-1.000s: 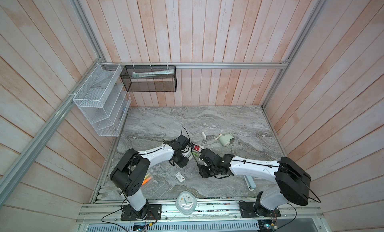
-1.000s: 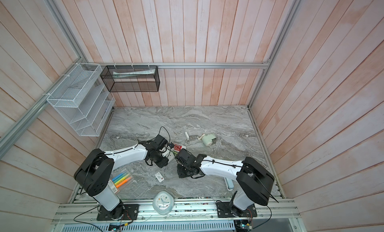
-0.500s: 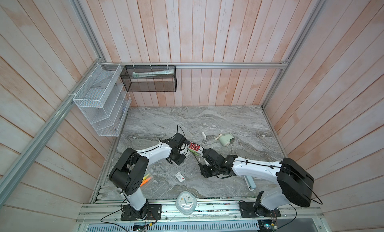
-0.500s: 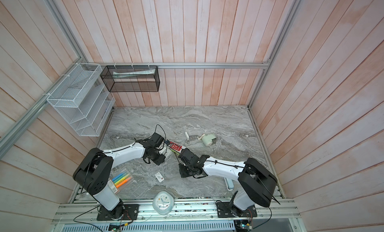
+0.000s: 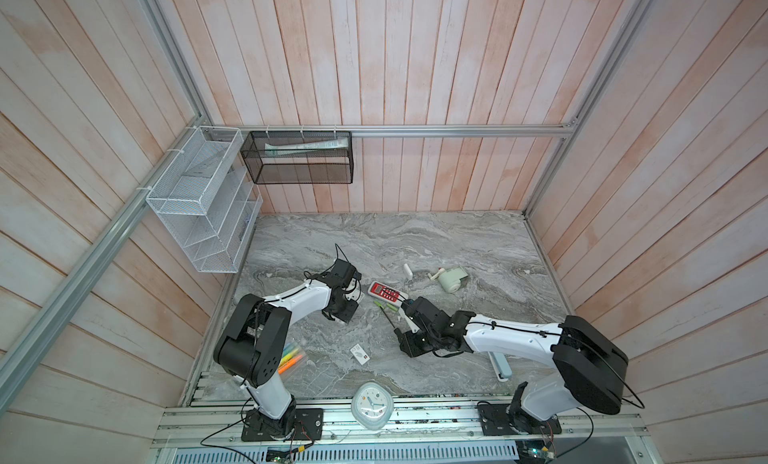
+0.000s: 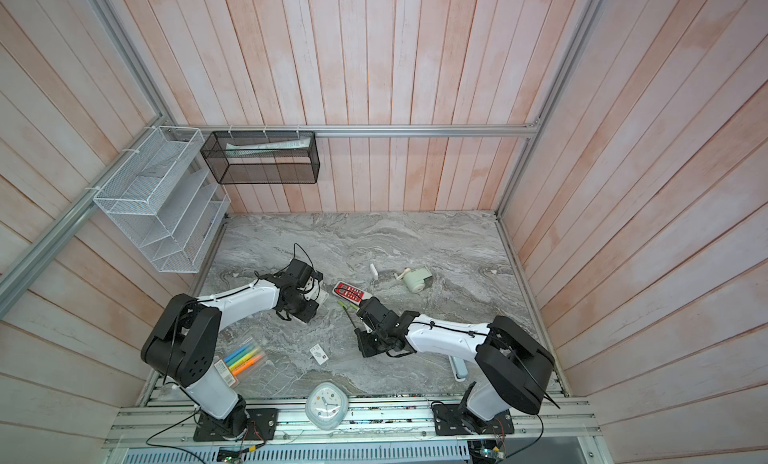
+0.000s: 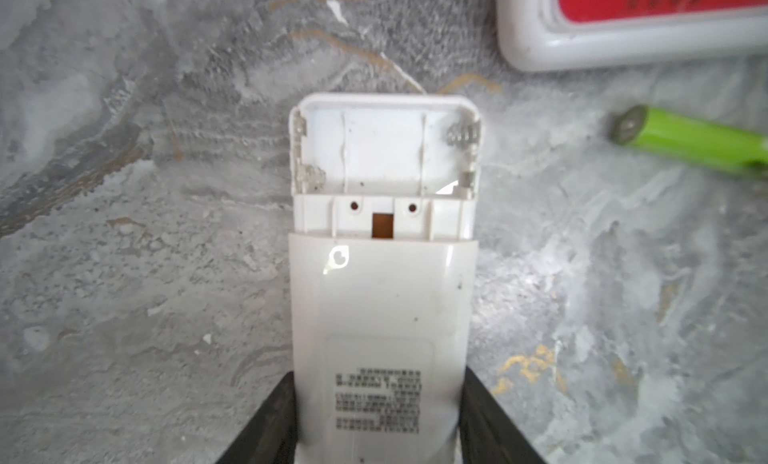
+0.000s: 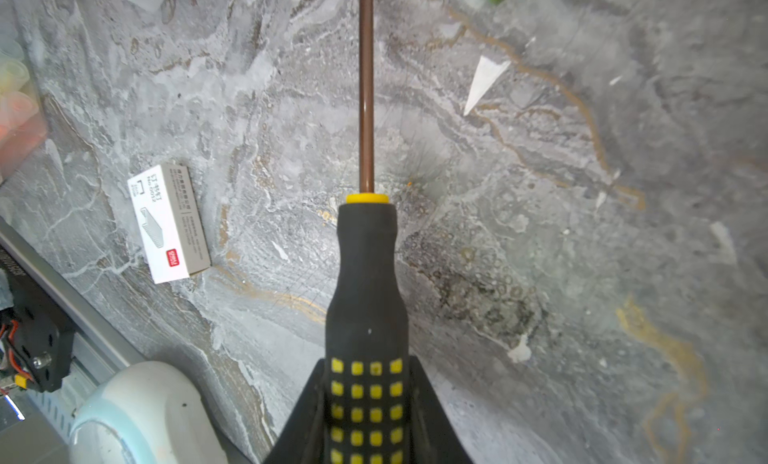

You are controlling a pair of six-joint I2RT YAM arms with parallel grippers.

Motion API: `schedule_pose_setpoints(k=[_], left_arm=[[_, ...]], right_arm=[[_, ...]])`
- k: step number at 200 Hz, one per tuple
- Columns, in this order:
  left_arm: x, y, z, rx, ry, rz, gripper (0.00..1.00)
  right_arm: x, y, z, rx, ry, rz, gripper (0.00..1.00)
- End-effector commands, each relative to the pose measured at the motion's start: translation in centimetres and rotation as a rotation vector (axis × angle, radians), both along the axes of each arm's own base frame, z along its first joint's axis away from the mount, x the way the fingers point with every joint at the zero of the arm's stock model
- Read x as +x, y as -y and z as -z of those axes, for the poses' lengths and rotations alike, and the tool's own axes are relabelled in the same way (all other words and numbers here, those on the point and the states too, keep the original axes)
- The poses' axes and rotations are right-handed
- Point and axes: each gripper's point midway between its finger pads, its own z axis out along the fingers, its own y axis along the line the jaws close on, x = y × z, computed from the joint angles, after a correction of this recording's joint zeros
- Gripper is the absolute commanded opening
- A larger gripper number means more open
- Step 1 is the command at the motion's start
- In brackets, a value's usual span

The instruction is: Unload the batteries from the remote control

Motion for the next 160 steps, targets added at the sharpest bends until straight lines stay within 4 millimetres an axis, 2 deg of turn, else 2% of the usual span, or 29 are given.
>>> schedule_pose_setpoints(k=[1, 26, 34, 37, 41, 60, 104, 118, 126, 160], left_arm=[[-0.1, -4.5, 1.2, 0.169, -0.014, -0.108, 0.61], [0.2, -4.5, 0.9, 0.163, -0.001, -0.117, 0.62], [0.3, -4.5, 0.7, 0.159, 0.010, -0.123, 0.65], [0.3, -4.5, 0.7, 0.156, 0.010, -0.122, 0.75], [0.4, -4.5, 0.6, 0.153, 0.011, -0.123, 0.78], [0.6, -4.3, 0.3, 0.139, 0.025, -0.128, 0.80], [1.1, -3.7, -0.9, 0.093, 0.059, -0.125, 0.82], [1.5, -3.5, -1.8, 0.077, 0.085, -0.128, 0.92], [1.7, -3.2, -2.4, 0.063, 0.098, -0.125, 1.00], [3.2, -2.2, -5.6, -0.006, 0.190, -0.130, 1.00]], right_arm=[[0.3, -0.2, -0.7, 0.035, 0.029, -0.009, 0.00], [1.0, 0.1, -1.8, 0.045, 0.080, 0.012, 0.00], [1.3, 0.2, -2.3, 0.049, 0.101, 0.017, 0.00], [1.4, 0.2, -2.5, 0.051, 0.109, 0.019, 0.00], [1.5, 0.3, -2.7, 0.053, 0.117, 0.025, 0.00], [2.2, 1.1, -3.1, 0.047, 0.143, 0.056, 0.00], [4.8, 7.2, -1.9, -0.043, 0.170, 0.266, 0.00], [5.2, 8.9, -1.3, -0.073, 0.180, 0.311, 0.00], [5.3, 9.6, -1.0, -0.088, 0.180, 0.322, 0.00], [5.1, 11.4, 0.8, -0.136, 0.158, 0.353, 0.00]])
